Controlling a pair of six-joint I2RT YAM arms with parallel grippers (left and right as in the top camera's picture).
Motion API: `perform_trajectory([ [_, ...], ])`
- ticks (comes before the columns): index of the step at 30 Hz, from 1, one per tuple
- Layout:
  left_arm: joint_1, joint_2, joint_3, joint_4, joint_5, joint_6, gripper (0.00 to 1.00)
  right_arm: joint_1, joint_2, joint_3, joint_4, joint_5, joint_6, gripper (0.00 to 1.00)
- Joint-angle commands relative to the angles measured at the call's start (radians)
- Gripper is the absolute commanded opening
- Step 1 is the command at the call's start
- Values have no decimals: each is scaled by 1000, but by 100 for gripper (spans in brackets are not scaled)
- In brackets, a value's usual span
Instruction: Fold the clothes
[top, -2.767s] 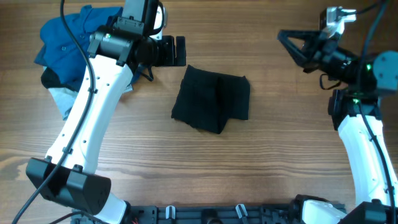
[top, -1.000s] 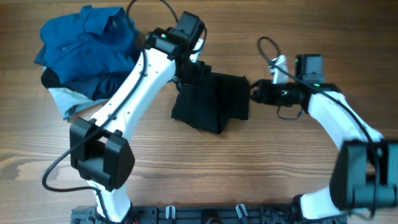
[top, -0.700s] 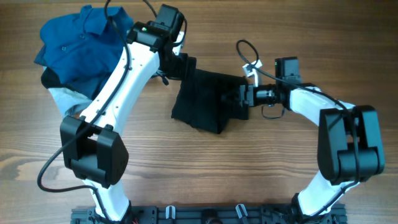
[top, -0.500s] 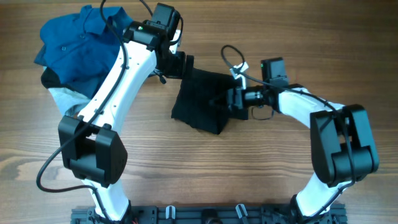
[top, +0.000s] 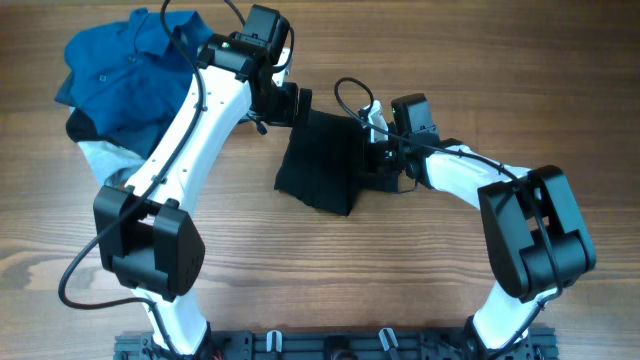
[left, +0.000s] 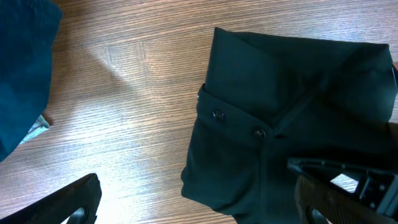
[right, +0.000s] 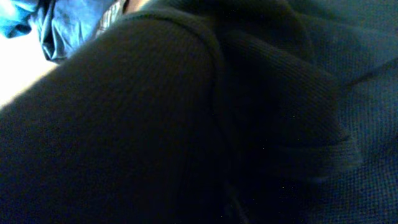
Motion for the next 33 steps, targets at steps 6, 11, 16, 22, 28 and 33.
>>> perform_trajectory([
  [6,6,5,-1,3,12,-6,100,-68,-94,5,-3,-118,3,4],
  [11,6,5,-1,5,12,-6,100,-143,-233,5,-137,-92,-44,4],
  [16,6,5,-1,23,12,-6,100,-210,-248,5,-271,20,-126,4],
  [22,6,5,-1,26,12,-6,100,-219,-231,5,-340,280,-184,4],
  [28,6,5,-1,24,12,-6,100,-221,-176,5,-336,299,-209,67],
  [33,6,5,-1,12,12,-6,100,-290,-270,15,-395,299,-208,69],
])
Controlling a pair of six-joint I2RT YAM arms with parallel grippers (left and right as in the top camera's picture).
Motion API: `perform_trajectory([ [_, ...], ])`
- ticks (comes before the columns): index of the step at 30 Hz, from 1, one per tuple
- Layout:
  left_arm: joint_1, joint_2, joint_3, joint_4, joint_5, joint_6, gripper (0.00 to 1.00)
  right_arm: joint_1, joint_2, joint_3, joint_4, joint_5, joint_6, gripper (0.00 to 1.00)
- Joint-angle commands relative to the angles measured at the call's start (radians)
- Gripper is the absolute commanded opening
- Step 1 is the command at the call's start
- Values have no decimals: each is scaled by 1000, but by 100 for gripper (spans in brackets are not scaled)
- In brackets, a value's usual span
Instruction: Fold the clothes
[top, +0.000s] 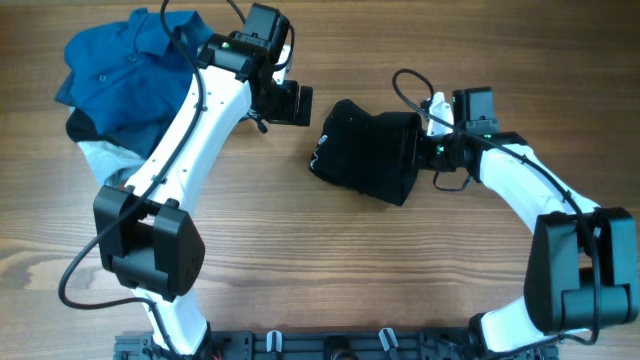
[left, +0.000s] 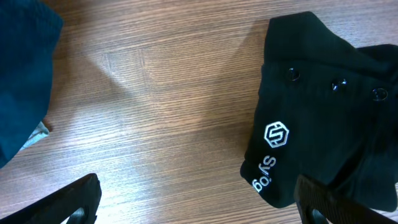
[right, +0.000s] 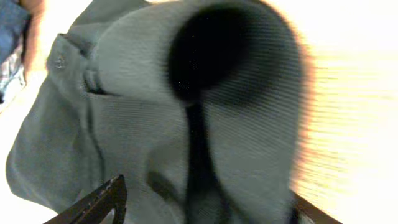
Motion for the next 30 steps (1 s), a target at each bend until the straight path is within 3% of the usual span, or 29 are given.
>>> perform_trajectory([
  [1,6,5,-1,-8,12,-6,100,-69,-102,23,-47,22,-16,64],
  [2,6,5,-1,-11,12,-6,100,-92,-156,36,-79,16,-16,57],
  [3,6,5,-1,-11,12,-6,100,-100,-196,42,-103,13,-15,30],
  [4,5,5,-1,-12,13,-6,100,-101,-234,43,-120,10,-15,13],
  [5,5,5,-1,-12,24,-6,95,-100,-261,43,-133,-11,-15,6],
  [10,4,8,-1,8,234,-6,49,-30,-228,26,-109,-117,-13,4],
  [13,-9,58,-1,45,396,-5,29,18,-72,8,-24,-137,53,4],
  [16,-32,124,-2,53,441,-5,17,21,51,8,-3,-159,64,4],
  [24,-109,302,-54,53,508,-5,7,21,164,8,-109,-46,98,4],
  [30,-77,312,-85,59,349,-5,8,19,152,10,-110,-77,62,5],
])
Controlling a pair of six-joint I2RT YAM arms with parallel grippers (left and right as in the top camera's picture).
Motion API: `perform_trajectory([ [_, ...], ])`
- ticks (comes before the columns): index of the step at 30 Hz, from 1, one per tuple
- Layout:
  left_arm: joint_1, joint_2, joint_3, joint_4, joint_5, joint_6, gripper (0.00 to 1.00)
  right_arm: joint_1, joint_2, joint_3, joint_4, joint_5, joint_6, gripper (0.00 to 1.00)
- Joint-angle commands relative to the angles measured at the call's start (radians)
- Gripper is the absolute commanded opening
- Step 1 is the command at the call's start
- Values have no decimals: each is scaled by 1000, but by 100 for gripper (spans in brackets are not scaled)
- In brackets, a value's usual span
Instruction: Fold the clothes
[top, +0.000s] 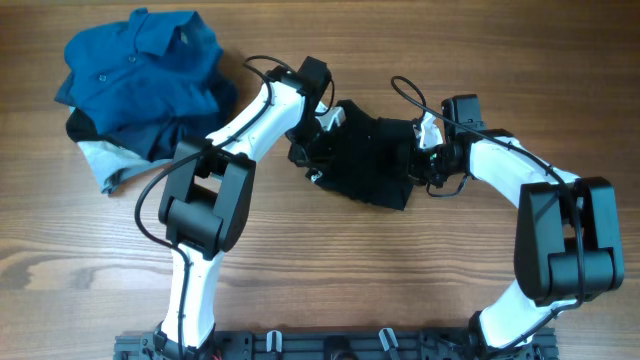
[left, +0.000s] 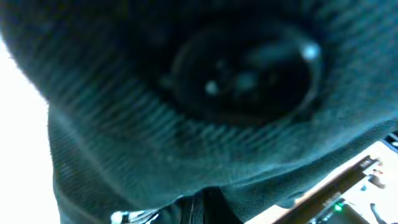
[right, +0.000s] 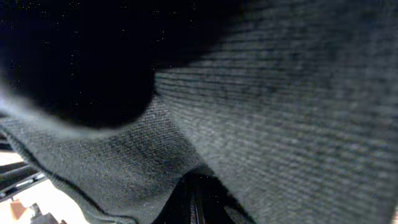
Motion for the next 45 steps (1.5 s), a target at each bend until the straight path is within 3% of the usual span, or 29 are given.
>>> perform_trajectory([
  [1,39,5,-20,7,-96,2,10,-3,-1,-12,-19,-8,-69,5],
  [9,93,-168,-18,34,-68,3,27,-29,-397,-6,-5,-85,-77,4],
  [12,95,-248,-18,117,-60,1,47,-19,-427,-6,56,-85,-77,4],
  [15,87,-267,-18,238,-57,2,52,-2,-366,-10,129,-53,-35,4],
  [22,78,-101,-18,383,-48,-25,32,37,-57,-10,303,-84,165,4],
  [28,79,30,-18,363,-45,-21,29,34,26,-10,61,204,201,4],
  [32,112,24,-18,348,-48,-21,32,34,11,-10,16,189,97,4],
  [34,137,-14,-18,335,-34,-21,43,34,-6,-10,16,147,53,4],
  [39,217,-103,-18,232,-39,-21,95,34,-46,-9,15,140,48,4],
  [40,232,-103,-19,207,-10,-8,100,34,-46,-9,9,141,49,4],
  [43,247,-69,-76,204,223,193,100,34,-46,-9,-5,141,50,4],
  [45,245,-39,-105,210,305,258,100,34,-46,-9,-8,140,50,4],
])
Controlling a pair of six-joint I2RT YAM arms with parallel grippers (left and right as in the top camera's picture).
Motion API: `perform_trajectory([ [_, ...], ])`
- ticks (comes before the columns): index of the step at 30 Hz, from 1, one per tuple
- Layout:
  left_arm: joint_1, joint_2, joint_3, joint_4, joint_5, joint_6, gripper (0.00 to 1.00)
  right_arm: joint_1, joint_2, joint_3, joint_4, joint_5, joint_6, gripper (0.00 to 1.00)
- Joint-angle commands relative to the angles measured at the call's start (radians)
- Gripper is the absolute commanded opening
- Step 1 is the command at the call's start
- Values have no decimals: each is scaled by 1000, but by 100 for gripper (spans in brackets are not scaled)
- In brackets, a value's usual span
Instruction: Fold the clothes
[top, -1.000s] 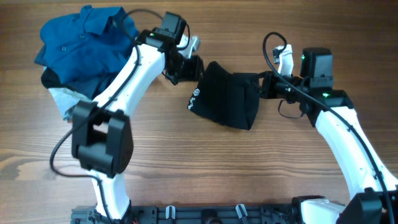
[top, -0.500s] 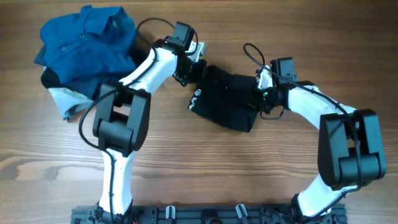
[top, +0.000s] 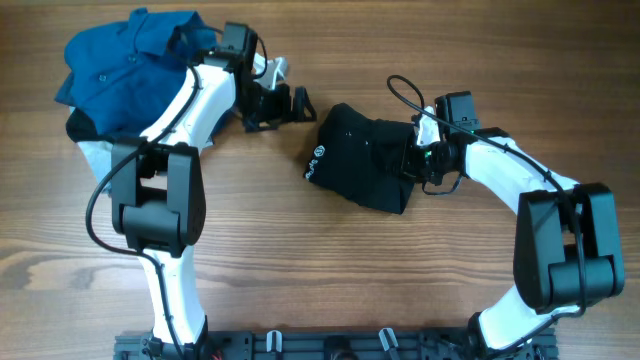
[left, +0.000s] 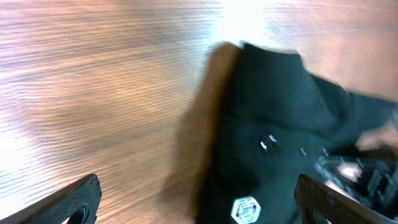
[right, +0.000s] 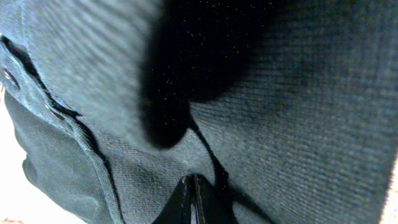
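Note:
A black shirt (top: 362, 172) lies bunched in the middle of the table, a small white logo (top: 320, 152) showing at its left end. My right gripper (top: 413, 160) is at the shirt's right edge, shut on a fold of the black fabric (right: 273, 124), which fills the right wrist view; the jaw tips (right: 194, 186) are pinched together. My left gripper (top: 288, 104) hovers open up and to the left of the shirt with nothing in it. In the left wrist view the shirt (left: 280, 130) lies ahead between the spread fingers (left: 71, 199).
A heap of blue clothes (top: 135, 65) with a grey-white piece (top: 100, 160) under it sits at the back left corner. The bare wooden table (top: 300, 270) runs in front of the shirt.
My left gripper was pressed into the shirt's left end; now it is up and to the left of it, open and empty. The right gripper still holds the right edge.
The black shirt first lay left of centre, my right gripper buried in its right side and the left open at its top edge. Then it lay further right, held by the right gripper. The left gripper was then at its left end, and is now withdrawn.

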Motion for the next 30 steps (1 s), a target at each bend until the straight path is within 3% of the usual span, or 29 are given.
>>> perform_trajectory([
  [1,-13,62,-78,11,263,212,100,-3,-14,-19,-16,44,-14,4],
  [3,-19,107,-98,32,355,272,100,-3,-14,-19,-15,44,-13,4],
  [8,-57,187,-98,45,418,319,98,-3,-14,-19,-14,45,5,4],
  [11,-88,187,-98,66,417,345,91,-3,-14,-19,-14,45,4,4],
  [15,-126,187,-98,117,417,371,73,-3,-14,-19,-13,44,2,4],
  [18,-152,187,-98,137,418,370,59,-3,-14,-19,-15,44,2,4],
  [19,-158,187,-98,140,418,369,49,-3,-14,-19,-16,44,1,4],
  [21,-171,187,-98,143,419,360,26,-3,-14,-19,-19,44,2,4],
  [22,-175,182,-98,141,419,358,4,-3,-19,-17,-31,44,-8,4],
  [23,-161,167,-92,130,422,314,4,-6,-37,-15,-37,41,-25,4],
  [30,-16,-55,-13,29,422,310,4,-60,-338,43,-112,6,-70,4],
])
